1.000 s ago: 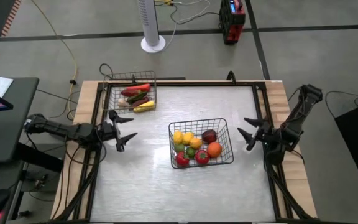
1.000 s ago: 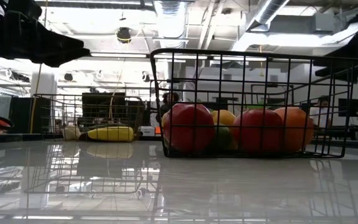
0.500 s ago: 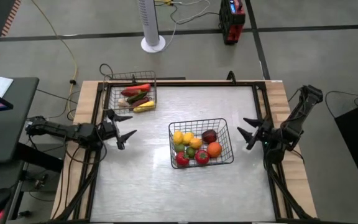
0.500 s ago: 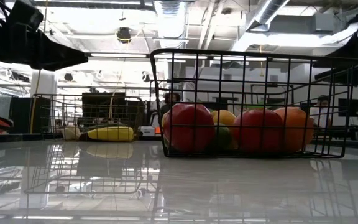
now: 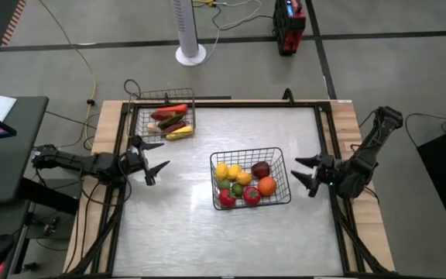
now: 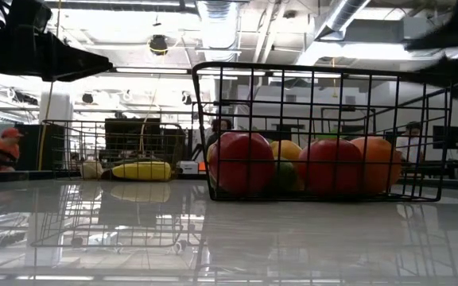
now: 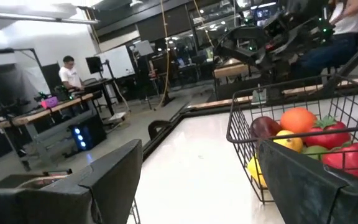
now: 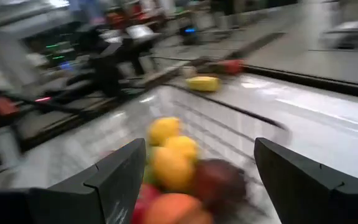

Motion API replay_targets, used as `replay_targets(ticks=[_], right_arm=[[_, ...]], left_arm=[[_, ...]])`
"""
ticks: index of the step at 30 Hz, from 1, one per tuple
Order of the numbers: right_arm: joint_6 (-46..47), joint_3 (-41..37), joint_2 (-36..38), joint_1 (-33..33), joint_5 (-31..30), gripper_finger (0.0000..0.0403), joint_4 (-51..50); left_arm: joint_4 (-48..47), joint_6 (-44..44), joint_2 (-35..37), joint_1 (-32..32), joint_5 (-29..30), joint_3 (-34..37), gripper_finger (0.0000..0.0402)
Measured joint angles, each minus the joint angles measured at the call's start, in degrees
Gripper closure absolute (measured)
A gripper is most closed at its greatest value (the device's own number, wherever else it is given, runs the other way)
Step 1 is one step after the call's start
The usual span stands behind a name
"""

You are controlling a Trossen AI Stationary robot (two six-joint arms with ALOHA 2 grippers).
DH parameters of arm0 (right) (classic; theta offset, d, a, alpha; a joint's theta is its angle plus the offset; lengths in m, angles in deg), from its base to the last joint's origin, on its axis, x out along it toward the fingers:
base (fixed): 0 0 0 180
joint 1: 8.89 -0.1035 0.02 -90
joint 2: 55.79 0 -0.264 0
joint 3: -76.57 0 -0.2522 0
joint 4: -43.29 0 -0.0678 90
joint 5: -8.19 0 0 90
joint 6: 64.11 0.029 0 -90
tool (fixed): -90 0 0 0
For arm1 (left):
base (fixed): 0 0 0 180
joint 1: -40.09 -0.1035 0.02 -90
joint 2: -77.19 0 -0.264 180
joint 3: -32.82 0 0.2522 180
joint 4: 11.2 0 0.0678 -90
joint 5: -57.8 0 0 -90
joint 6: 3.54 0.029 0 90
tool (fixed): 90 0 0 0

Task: Sort produce into baskets
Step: Return to Home Position

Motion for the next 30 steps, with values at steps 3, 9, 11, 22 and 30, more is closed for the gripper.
replay_targets(ticks=[3,9,11,22,30], right_arm=[[-16.84,0.01,-1.39,2.83,7.05,0.0076,15.75],[-31.78,0.04,-7.68,14.62,24.7,0.0076,29.66],[-30.22,0.04,-9.77,19.5,30.53,0.0076,29.35],[-32.4,0.02,-17.64,38.76,60.13,0.0076,32.78],[-33.53,0.0,-10.53,41.37,64.86,0.0076,26.83]], left_arm=[[0.44,0.74,0.0,0.0,0.02,0.02,0.0097],[0.39,0.76,0.0,0.0,0.02,0.02,0.0097],[0.32,0.76,0.0,0.0,0.02,0.02,0.0097],[-0.78,0.72,0.0,0.0,0.02,0.02,0.0097],[-2.67,0.04,-0.02,0.0,0.28,0.02,0.0097]])
